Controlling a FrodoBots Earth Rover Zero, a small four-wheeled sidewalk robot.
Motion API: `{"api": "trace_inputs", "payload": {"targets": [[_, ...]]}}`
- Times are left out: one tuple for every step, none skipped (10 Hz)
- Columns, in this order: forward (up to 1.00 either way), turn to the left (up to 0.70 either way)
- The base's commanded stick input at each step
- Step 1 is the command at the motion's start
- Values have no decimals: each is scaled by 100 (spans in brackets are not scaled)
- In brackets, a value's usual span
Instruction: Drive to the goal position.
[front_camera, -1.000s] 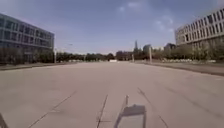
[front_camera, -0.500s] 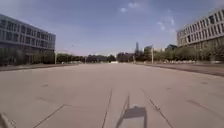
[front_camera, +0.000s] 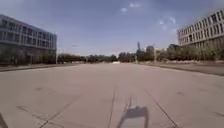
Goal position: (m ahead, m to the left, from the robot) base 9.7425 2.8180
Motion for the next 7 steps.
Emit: {"api": "trace_inputs", "payload": {"targets": [[100, 0], [100, 0], [100, 0], [100, 0], [100, 0], [100, 0], [100, 0]]}}
